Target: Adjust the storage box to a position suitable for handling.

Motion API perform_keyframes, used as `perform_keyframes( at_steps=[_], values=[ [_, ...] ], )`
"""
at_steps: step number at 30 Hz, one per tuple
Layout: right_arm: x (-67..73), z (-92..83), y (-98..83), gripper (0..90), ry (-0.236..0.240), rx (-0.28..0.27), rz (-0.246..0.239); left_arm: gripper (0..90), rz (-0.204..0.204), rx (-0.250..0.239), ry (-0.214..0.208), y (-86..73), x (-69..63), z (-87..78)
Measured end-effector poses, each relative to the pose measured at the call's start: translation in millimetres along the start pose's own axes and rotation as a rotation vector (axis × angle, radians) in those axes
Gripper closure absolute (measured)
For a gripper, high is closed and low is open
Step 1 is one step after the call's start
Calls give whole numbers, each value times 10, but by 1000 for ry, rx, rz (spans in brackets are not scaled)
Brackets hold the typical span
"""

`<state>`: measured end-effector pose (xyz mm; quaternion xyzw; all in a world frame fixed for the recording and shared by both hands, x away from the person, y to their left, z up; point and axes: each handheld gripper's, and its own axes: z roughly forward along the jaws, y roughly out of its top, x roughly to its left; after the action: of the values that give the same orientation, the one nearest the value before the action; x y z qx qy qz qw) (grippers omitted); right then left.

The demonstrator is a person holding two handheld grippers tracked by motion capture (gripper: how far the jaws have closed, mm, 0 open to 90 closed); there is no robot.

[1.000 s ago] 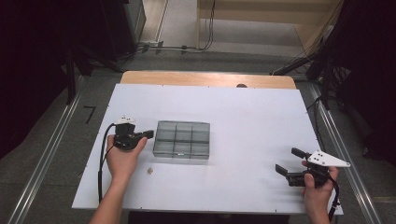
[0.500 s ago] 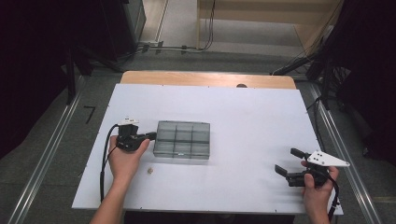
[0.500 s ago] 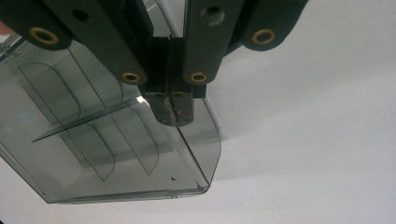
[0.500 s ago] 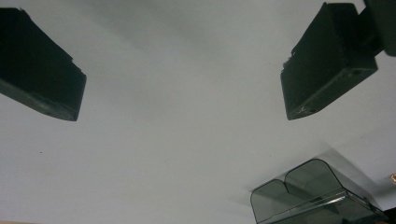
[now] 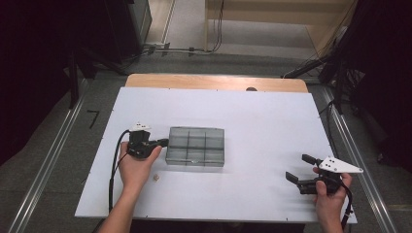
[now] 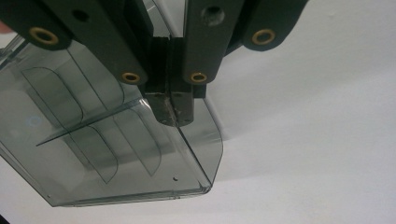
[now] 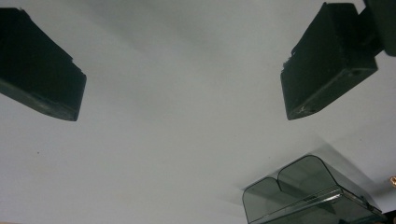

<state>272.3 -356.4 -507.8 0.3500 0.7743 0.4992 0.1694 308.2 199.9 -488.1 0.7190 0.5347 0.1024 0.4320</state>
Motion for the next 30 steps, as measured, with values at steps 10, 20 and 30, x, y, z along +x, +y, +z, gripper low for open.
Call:
perform_keyframes(
  at_steps=[10, 20, 30],
  values=[
    [-3, 3, 1, 0, 2, -1, -1, 900, 12, 9, -11, 14, -113, 69],
    [-4, 6, 1, 0, 3, 0, -5, 900, 19, 11, -22, 16, -219, 109],
    [-5, 7, 3, 0, 4, 2, -4, 900, 25, 21, -36, 21, -301, 140]
  ],
)
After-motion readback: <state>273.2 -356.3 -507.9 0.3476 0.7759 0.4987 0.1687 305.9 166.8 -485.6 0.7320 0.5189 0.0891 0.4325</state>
